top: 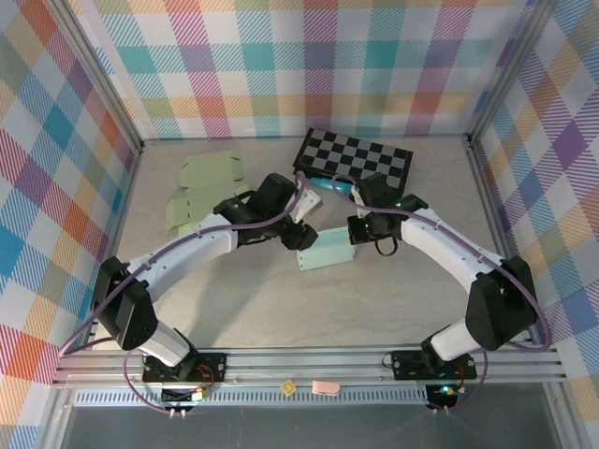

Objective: Fold the paper box

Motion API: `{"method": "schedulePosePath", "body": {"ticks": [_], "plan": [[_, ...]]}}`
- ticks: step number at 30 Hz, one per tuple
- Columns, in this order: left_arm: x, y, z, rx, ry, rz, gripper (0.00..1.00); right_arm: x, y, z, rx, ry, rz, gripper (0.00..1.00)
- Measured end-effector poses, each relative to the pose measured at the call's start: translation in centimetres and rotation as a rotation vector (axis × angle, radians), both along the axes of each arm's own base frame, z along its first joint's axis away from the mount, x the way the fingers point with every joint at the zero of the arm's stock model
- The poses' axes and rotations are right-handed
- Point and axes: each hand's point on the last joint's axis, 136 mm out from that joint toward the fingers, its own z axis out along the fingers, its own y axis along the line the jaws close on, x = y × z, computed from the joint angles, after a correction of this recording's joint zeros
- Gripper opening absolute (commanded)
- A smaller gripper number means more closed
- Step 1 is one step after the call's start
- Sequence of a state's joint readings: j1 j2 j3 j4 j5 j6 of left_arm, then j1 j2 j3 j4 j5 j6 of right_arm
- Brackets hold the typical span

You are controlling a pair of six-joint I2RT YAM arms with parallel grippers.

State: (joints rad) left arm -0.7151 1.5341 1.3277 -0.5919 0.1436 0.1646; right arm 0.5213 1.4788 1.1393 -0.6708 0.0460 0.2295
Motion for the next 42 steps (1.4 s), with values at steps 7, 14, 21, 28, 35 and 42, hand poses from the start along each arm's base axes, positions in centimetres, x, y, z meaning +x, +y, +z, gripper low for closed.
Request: {"method": "schedulePosePath", "body": {"ticks": [7, 14, 21, 28, 35, 42], "plan": [[-0.2, 1.7, 0.6, 0.062, 0.108, 0.088, 0.46, 0.0, -0.1, 0.0, -0.005, -0.002, -0.006, 0.0], [-1.7, 2.9, -2.5, 0.137, 0.247, 0.151, 0.4, 0.0, -0.1, 0.0, -0.009, -0.003, -0.006, 0.0], [-1.9, 3.0, -4.8, 0.164, 0.346, 0.233, 0.37, 0.1, -0.2, 0.0, -0.014, -0.005, -0.009, 0.0], [-1.4, 2.3, -4.5, 0.108, 0.356, 0.276, 0.32, 0.1, -0.3, 0.0, -0.017, -0.007, -0.011, 0.0], [-0.7, 1.6, -4.7, 0.075, 0.361, 0.304, 0.23, 0.1, -0.3, 0.0, -0.012, -0.004, -0.024, 0.0], [-0.9, 1.4, -5.5, 0.077, 0.398, 0.323, 0.18, 0.2, -0.4, 0.0, -0.015, -0.005, -0.027, 0.0]]}}
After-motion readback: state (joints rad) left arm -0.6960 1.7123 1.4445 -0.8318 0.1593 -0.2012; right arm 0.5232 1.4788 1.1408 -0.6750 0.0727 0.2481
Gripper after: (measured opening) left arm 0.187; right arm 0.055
